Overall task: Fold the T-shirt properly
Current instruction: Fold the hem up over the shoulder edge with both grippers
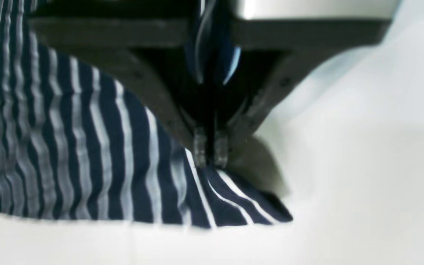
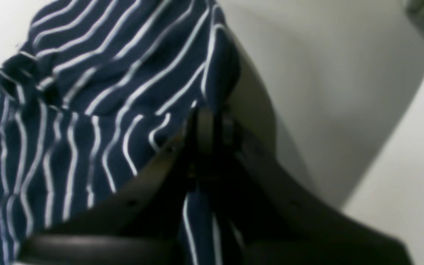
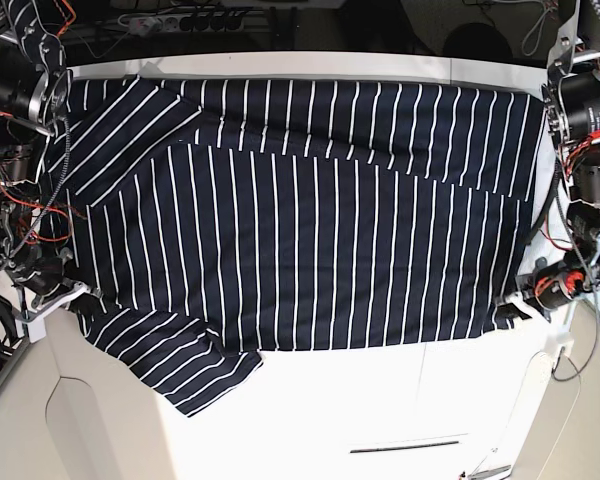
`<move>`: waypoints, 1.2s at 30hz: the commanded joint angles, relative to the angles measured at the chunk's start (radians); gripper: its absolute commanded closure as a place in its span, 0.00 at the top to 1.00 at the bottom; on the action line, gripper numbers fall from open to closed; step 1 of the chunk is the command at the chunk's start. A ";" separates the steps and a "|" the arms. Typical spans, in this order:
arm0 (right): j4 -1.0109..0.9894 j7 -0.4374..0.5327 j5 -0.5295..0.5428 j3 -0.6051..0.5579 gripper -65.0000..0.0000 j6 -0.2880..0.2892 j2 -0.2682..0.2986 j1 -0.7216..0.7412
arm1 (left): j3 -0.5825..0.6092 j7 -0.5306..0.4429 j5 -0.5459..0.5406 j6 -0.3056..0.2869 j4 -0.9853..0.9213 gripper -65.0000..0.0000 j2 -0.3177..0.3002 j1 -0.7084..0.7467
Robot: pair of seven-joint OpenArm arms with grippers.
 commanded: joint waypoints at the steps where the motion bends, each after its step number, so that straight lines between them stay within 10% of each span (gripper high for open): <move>1: 0.039 0.002 0.036 0.000 0.00 0.008 0.019 0.025 | -0.002 0.011 -0.028 -0.015 0.037 0.00 -0.024 -0.032; 20: 0.401 -0.134 0.195 0.006 0.00 0.008 0.077 -0.222 | -0.002 0.392 -0.416 -0.091 0.147 0.00 -0.166 0.020; 36: 0.473 -0.166 0.263 0.043 0.00 0.008 0.113 -0.375 | -0.002 0.407 -0.513 -0.091 0.492 0.00 -0.245 0.342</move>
